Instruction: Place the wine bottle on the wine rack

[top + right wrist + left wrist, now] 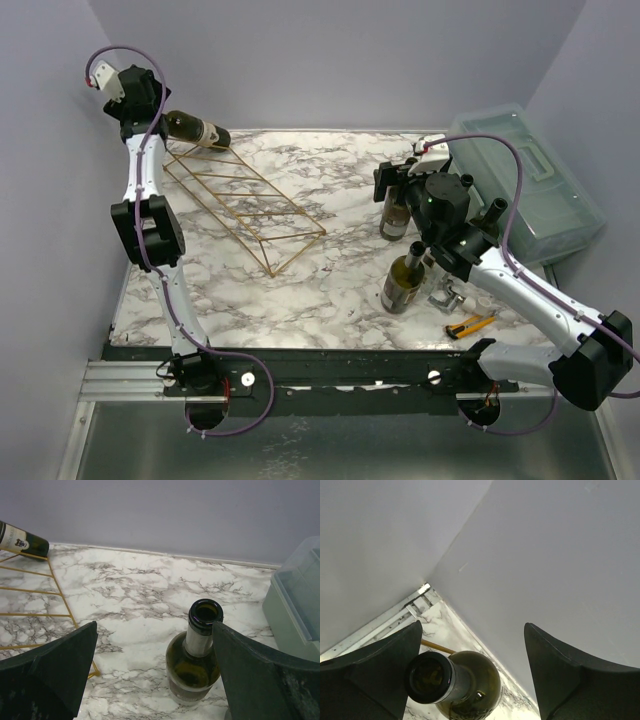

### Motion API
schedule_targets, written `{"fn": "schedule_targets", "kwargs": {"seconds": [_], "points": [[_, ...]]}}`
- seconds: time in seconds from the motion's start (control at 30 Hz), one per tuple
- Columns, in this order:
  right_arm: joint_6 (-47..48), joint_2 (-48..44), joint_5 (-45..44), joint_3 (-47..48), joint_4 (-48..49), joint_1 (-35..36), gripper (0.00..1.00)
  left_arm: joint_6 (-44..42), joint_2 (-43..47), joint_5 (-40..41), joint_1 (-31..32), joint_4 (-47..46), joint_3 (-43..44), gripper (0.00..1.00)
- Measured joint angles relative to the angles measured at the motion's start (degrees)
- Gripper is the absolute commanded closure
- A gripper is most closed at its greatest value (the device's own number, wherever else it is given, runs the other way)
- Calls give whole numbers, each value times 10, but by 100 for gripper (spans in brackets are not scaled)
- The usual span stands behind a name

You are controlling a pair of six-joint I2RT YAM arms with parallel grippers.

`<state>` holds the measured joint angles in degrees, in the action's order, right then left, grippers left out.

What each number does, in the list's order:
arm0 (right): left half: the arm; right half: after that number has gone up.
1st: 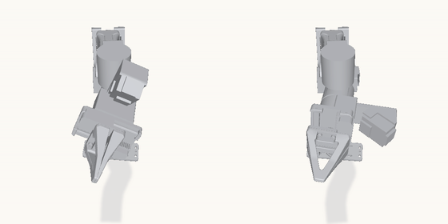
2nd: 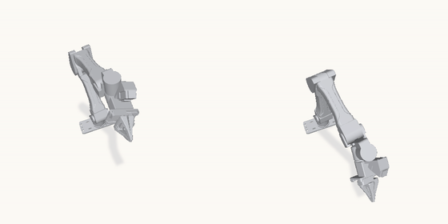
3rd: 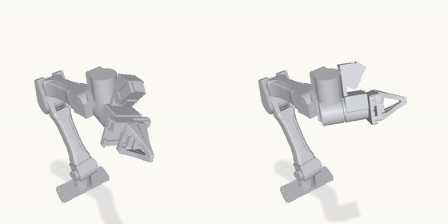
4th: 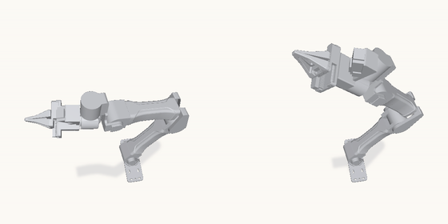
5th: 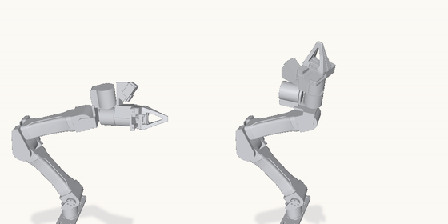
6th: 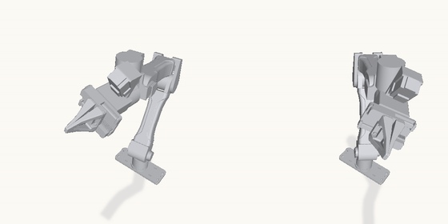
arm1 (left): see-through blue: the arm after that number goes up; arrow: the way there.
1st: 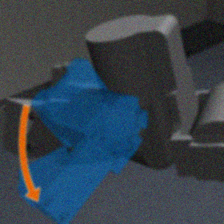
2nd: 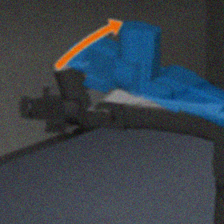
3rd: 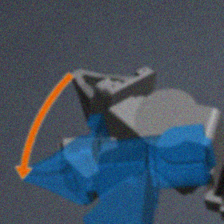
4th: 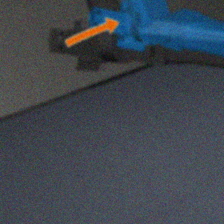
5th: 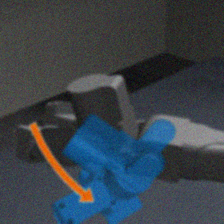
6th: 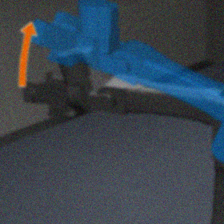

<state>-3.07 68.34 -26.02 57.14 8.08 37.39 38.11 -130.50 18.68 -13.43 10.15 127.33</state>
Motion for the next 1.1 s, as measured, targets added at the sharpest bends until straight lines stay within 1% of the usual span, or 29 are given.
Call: {"fn": "schedule_targets", "kwargs": {"seconds": [0.17, 0.37, 0.53, 0.67, 0.83, 0.97, 1.1], "points": [[-3, 0, 3, 0, 0, 0, 0, -18, 3, -1, -8, 4, 4, 7], [-6, -2, 7, 0, 0, 0, 0, -40, 10, 0, -9, 19, 4, 1], [-9, -6, 13, 0, -1, 0, 0, -52, 31, 0, -8, 28, 3, 1], [-15, -9, 20, 0, -9, 0, 0, -61, 72, 0, -8, 32, -6, 1], [-29, -10, 36, 19, -36, 0, 0, -75, 133, -1, -8, 59, -17, 1], [-44, -18, 55, 45, -71, 0, 0, -63, 198, -30, -8, 72, -75, 1], [-60, -36, 78, 74, -123, 0, 0, -21, 275, -112, -7, 85, -166, 1]]}}
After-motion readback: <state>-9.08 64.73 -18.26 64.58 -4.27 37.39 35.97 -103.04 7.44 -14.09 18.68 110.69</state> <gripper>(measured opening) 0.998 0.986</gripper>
